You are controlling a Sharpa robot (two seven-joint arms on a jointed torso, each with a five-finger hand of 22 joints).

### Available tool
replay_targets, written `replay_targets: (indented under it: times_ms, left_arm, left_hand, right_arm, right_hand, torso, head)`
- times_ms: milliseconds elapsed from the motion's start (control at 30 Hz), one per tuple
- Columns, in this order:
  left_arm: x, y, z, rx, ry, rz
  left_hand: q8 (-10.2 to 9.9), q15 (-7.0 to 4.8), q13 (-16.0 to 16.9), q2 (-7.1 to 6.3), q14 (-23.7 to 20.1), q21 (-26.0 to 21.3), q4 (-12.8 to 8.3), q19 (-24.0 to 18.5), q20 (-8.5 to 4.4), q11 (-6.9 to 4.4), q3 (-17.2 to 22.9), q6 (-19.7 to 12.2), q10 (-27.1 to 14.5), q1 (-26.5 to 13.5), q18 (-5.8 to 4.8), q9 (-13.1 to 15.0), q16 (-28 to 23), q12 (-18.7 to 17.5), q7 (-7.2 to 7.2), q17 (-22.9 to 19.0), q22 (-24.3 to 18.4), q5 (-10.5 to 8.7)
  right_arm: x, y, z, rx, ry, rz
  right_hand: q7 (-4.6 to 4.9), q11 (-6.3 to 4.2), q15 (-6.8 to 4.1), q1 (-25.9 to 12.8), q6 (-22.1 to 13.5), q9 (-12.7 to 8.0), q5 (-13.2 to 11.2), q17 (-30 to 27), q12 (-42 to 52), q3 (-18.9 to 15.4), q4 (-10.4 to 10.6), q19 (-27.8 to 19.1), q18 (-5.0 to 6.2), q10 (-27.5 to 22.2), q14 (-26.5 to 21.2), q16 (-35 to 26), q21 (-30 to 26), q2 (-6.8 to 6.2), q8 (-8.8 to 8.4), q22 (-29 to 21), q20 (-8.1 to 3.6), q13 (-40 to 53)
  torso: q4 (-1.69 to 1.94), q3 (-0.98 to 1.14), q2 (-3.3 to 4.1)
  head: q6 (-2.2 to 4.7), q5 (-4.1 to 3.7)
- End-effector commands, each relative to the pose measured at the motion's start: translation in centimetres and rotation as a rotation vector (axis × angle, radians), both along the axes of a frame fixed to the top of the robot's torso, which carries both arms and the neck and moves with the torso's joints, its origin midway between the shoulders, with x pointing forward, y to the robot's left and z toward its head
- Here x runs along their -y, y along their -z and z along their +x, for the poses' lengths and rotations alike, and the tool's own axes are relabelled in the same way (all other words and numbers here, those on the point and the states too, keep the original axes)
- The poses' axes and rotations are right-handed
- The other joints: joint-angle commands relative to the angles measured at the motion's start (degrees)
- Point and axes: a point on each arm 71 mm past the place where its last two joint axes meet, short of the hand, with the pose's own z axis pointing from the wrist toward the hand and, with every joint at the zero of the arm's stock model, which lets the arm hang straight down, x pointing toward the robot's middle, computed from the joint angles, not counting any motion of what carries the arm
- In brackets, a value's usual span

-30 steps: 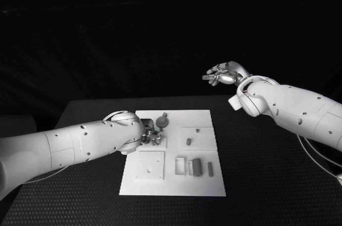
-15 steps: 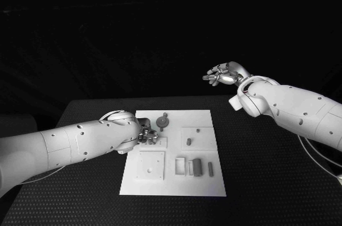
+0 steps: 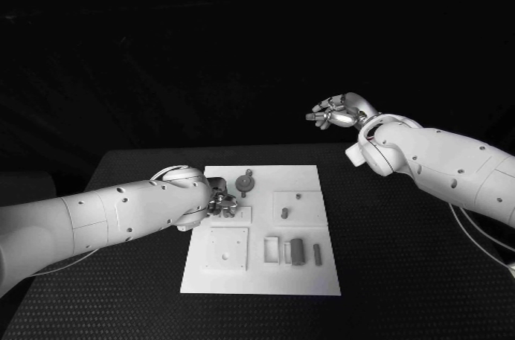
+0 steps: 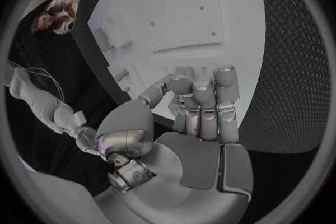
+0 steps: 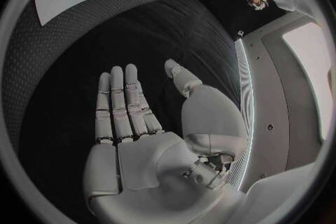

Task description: Assemble the parts on the task board

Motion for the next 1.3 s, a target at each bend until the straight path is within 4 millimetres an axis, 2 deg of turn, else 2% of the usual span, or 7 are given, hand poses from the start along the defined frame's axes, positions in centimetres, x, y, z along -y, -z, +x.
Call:
replay_targets:
  times_ms: [33,433,1300]
  left_arm:
    - [0.01,0.50,-0.29,-0.028,0.009,0.025]
    - [0.24,0.58,-0.41,0.000,0.002,0.010]
    - [-0.23,0.30,-0.75,0.041,-0.021,-0.031]
  left_hand:
    - [0.24,0.04,-0.09,0.70,-0.19,0.40,0.71,0.32,0.12,-0.58,1.18,9.01,-0.07,-0.01,2.99,0.07,0.21,0.21,-4.69,-0.10,1.19,0.13]
    - [0.30,0.01,-0.25,1.22,-0.25,0.59,0.70,0.36,0.12,-0.60,1.60,9.02,-0.07,-0.93,3.01,0.18,0.56,0.41,-4.71,-0.42,1.19,-0.55]
    - [0.39,-0.11,-0.36,0.98,-0.19,0.84,0.65,0.52,0.01,-0.69,2.24,9.11,0.02,-1.03,3.12,0.29,0.87,0.64,-4.79,-0.71,1.20,-0.88]
  right_arm:
    - [-0.14,0.02,-0.04,-0.001,-0.016,0.001]
    - [-0.09,0.07,-0.05,-0.001,-0.016,0.001]
    - [0.15,0.27,-0.09,-0.006,-0.011,0.005]
  right_hand:
    - [1.88,2.08,0.26,0.14,0.87,-0.08,0.01,0.08,-0.21,-0.20,0.00,-0.52,-0.84,-6.13,-0.09,-0.24,-0.32,0.53,0.30,0.08,-0.06,-0.11]
    - [1.88,2.09,0.28,0.10,0.88,-0.11,0.01,0.13,-0.21,-0.24,0.04,-0.53,-0.84,-6.13,-0.10,-0.28,-0.36,0.54,0.31,0.11,-0.04,-0.17]
    - [1.86,2.10,0.30,-0.04,0.93,-0.17,0.01,0.26,-0.21,-0.32,0.17,-0.56,-0.82,-6.12,-0.12,-0.37,-0.44,0.61,0.36,0.17,-0.01,-0.31]
  torso:
    - [-0.01,0.02,0.03]
    - [-0.01,0.01,0.02]
    - [-0.02,0.00,0.02]
  head:
    - [0.04,0.00]
    - [0.04,0.02]
    - [0.01,0.00]
